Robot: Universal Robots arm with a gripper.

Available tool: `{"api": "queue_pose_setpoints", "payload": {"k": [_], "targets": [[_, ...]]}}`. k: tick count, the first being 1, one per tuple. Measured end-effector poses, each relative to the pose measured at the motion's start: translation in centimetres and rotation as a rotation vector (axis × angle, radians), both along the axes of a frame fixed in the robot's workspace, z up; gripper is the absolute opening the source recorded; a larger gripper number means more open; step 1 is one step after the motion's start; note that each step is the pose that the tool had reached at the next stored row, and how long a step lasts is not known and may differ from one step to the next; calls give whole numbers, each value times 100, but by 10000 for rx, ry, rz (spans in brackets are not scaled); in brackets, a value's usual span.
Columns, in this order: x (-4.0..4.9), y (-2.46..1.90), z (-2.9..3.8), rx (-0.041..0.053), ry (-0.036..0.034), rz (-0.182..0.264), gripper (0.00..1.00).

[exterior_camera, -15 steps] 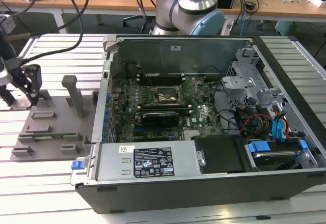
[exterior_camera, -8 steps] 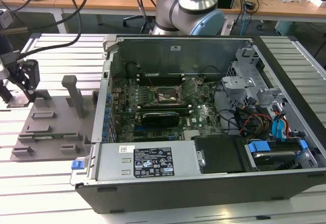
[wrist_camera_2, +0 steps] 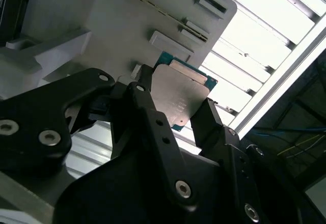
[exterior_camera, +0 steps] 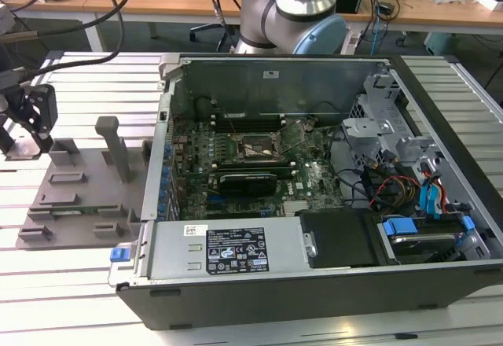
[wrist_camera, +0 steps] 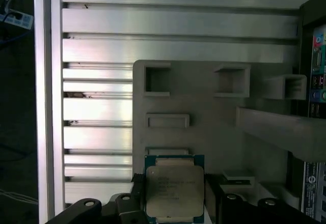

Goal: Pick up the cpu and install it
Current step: 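Pick up the cpu and move it towards the insertion slot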

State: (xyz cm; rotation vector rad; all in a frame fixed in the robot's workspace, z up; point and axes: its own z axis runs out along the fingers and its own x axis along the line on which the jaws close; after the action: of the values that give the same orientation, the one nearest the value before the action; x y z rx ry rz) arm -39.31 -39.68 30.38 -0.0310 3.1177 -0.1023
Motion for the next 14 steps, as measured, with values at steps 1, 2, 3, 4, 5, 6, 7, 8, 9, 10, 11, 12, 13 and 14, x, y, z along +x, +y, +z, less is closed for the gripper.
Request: {"api": "queue_pose_setpoints", "payload": {"k": [1,2,3,4,5,6,7,8,9,10,11,12,13,14], "targets": [[0,0,10,-3,-1,0,55],[0,0,30,-12,-1,0,55],[0,0,38,-15,-1,0,55],[0,0,51,-17,-1,0,55],[0,0,61,-18,0,0,55],[0,0,70,-17,-1,0,55],[0,0,88,-18,-1,0,55],[0,0,107,-18,-1,-1,55],[0,0,123,-18,-1,0,55],[0,0,134,-17,-1,-1,55],[0,0,142,-18,-1,0,55],[0,0,152,-19,-1,-1,55],[0,0,160,-22,-1,1,55],[0,0,176,-24,0,0,55]]}}
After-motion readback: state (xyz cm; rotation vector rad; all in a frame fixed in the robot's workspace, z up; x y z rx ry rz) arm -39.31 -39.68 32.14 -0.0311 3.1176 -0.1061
